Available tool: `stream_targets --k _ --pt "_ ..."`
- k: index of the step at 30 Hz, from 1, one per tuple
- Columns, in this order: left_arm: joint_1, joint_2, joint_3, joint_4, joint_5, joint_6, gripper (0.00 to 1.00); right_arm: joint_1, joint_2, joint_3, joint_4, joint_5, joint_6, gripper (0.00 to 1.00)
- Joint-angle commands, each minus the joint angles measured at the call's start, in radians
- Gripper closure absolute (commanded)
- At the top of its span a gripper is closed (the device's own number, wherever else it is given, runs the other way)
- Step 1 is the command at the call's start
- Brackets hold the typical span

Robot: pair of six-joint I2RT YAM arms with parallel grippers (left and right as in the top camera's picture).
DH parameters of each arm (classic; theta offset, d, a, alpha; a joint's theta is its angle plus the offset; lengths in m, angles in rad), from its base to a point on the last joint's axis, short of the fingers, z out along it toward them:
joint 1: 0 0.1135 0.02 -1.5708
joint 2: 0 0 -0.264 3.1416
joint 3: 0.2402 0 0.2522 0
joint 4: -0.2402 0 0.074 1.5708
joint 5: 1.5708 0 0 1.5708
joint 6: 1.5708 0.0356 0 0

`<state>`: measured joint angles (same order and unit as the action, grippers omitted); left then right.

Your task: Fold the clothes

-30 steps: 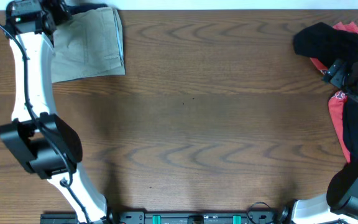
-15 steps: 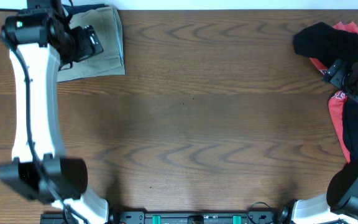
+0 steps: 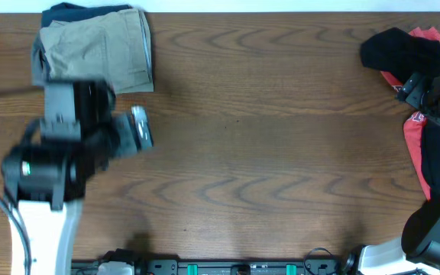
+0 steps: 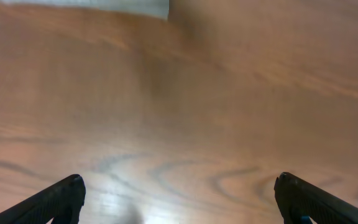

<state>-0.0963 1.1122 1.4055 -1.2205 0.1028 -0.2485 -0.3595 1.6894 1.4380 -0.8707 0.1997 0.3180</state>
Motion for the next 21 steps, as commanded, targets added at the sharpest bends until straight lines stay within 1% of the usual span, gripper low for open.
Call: stream_targets --k 1,4,8,21 --pt "-0.012 -0.093 -0.124 0.002 0.032 -0.046 0.02 0.0 -0.002 0.005 -0.002 0.013 -0.012 0.01" --pt "-0.012 -0.163 -0.219 0.002 0.047 -0.064 0.02 0.0 -0.002 0.005 -0.002 0.013 -0.012 0.01" --pt "-0.012 -0.192 -0.277 0.002 0.047 -0.064 0.02 0.0 -0.002 0.005 -0.002 0.013 -0.012 0.01" --pt "-0.012 -0.178 -0.287 0.003 0.043 -0.063 0.02 0.0 -0.002 0.005 -0.002 0.013 -0.012 0.01"
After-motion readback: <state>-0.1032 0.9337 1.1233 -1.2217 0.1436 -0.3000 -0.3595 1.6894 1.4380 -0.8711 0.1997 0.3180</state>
